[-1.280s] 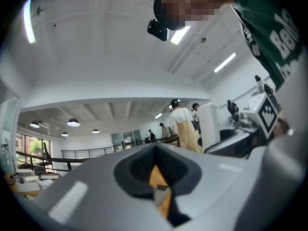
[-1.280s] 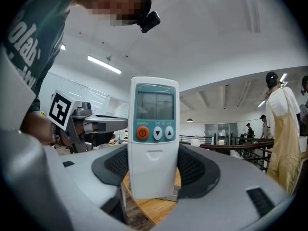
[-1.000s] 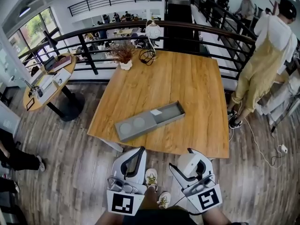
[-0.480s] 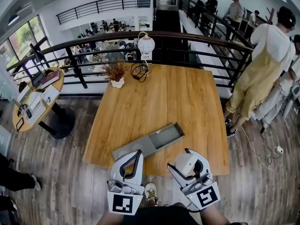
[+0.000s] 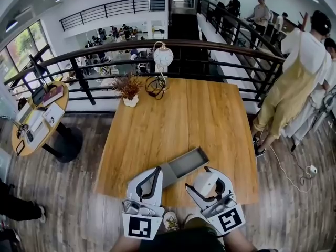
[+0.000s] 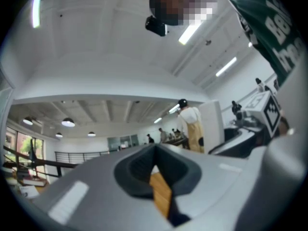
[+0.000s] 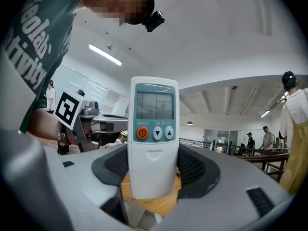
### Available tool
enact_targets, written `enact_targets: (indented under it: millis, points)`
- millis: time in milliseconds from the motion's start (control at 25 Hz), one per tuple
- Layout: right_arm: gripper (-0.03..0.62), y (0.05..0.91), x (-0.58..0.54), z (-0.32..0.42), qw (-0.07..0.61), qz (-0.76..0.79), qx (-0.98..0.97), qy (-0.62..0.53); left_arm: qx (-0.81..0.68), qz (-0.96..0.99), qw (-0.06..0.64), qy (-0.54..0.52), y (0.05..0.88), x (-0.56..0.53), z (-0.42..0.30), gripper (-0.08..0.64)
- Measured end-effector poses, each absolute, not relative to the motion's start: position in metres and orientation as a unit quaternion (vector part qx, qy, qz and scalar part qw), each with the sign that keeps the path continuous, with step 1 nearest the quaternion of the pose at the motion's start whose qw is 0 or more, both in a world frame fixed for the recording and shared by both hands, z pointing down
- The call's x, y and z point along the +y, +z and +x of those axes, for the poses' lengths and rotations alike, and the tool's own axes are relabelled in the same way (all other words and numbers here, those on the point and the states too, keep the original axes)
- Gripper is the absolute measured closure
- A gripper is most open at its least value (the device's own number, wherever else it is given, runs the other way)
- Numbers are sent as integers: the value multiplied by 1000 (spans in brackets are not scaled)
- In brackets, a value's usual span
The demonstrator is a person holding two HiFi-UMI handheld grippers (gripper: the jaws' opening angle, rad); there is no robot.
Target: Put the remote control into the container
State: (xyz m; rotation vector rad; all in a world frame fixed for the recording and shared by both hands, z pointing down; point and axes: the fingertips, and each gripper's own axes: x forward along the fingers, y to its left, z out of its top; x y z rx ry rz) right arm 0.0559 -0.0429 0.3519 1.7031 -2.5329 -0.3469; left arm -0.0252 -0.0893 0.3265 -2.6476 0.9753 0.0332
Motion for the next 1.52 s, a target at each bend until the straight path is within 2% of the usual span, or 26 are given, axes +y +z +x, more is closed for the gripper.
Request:
enact_targets:
  millis: [1000,1520]
  points:
    - [291,356,-108,90,43,504,-854,-121,372,-915,154,-16,340,-137,18,568]
    - [291,414,-132,92,222,447,-853,-154,388,-913,127,-7,349,-147,23,568]
